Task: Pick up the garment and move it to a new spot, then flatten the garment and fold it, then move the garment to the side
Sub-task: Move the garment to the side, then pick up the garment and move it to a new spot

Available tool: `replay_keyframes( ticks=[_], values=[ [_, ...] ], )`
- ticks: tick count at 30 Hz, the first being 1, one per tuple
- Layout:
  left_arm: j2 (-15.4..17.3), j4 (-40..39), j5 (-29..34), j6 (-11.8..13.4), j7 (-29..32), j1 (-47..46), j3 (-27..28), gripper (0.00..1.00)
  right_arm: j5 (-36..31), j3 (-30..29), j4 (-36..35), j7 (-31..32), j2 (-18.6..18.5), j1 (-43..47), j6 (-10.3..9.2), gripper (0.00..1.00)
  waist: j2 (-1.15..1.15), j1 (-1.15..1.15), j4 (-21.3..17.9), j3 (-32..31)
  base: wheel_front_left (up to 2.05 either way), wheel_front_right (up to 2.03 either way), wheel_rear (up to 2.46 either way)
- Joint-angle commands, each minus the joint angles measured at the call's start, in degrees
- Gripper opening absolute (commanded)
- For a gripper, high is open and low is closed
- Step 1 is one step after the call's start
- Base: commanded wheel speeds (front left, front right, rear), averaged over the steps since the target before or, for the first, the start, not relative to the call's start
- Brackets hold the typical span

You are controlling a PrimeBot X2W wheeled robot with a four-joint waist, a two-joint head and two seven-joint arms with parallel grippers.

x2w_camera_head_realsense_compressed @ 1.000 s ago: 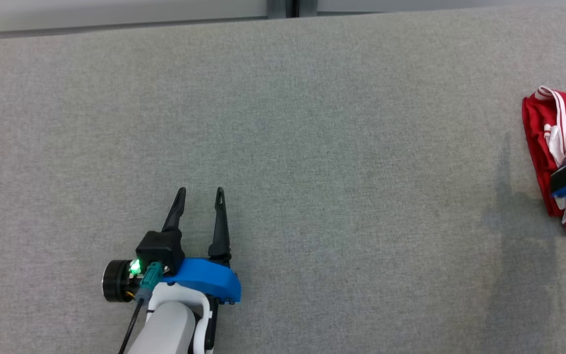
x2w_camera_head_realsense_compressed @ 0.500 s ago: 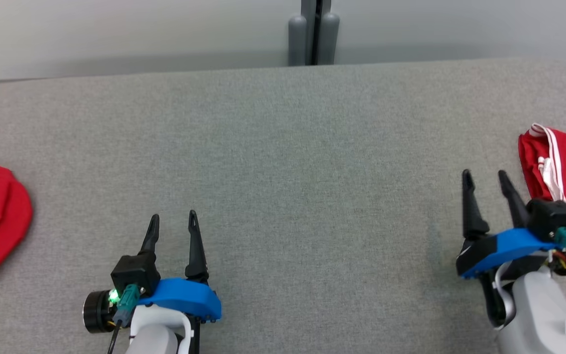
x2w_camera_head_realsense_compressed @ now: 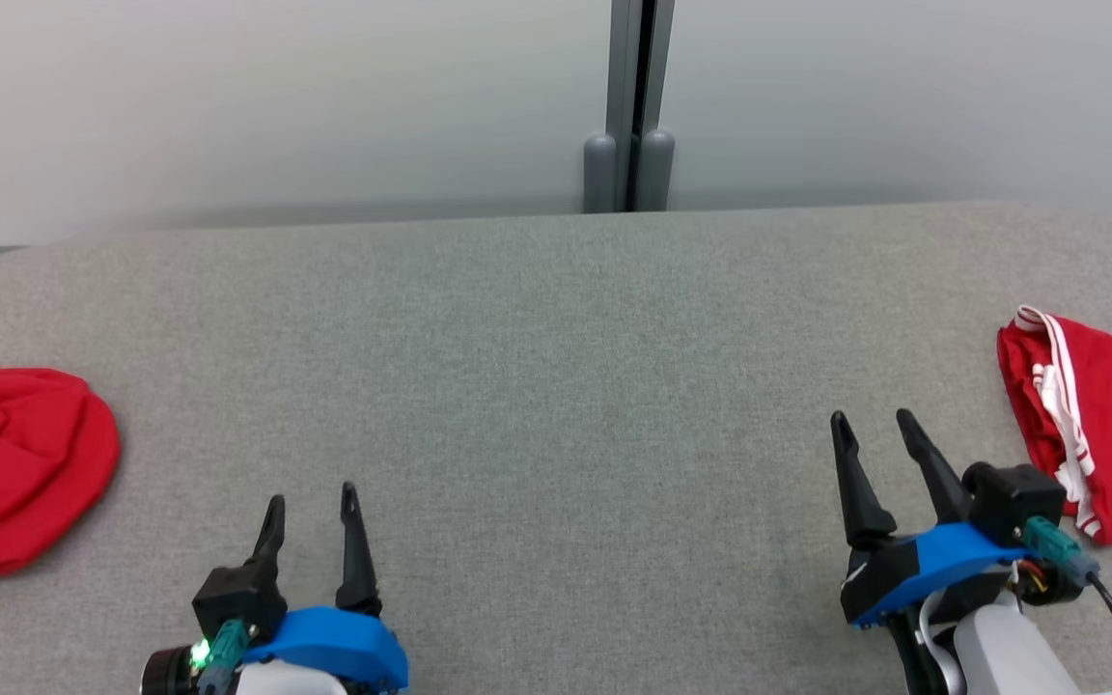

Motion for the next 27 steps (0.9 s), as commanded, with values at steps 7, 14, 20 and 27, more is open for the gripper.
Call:
replay_keyframes(
  ticks=[7,14,20,27],
  values=[
    [0.0,0.2,0.0,-0.7,0.0,3.5,2.5,1.0,0.8,1.9,0.4,0.0,0.0,4.0,0.01,1.0,0.01,0.0,-0.2,-3.8,0.0,0.0,0.0],
    [0.0,0.4,1.2,-1.4,0.0,4.9,3.1,1.0,1.5,1.9,1.2,0.0,0.0,5.7,0.01,1.0,0.01,0.0,0.1,-5.3,0.0,0.0,0.0],
    [0.0,0.1,1.2,-1.6,0.0,5.1,3.2,1.0,1.6,1.6,1.3,0.0,0.0,6.1,0.01,1.0,0.01,0.0,1.1,-5.1,0.0,0.0,0.0],
    [0.0,-0.3,1.4,-1.4,0.0,4.4,2.5,1.0,1.5,1.9,1.8,0.0,0.0,6.2,0.01,1.0,0.01,0.0,5.2,-4.3,0.0,0.0,0.0]
  ],
)
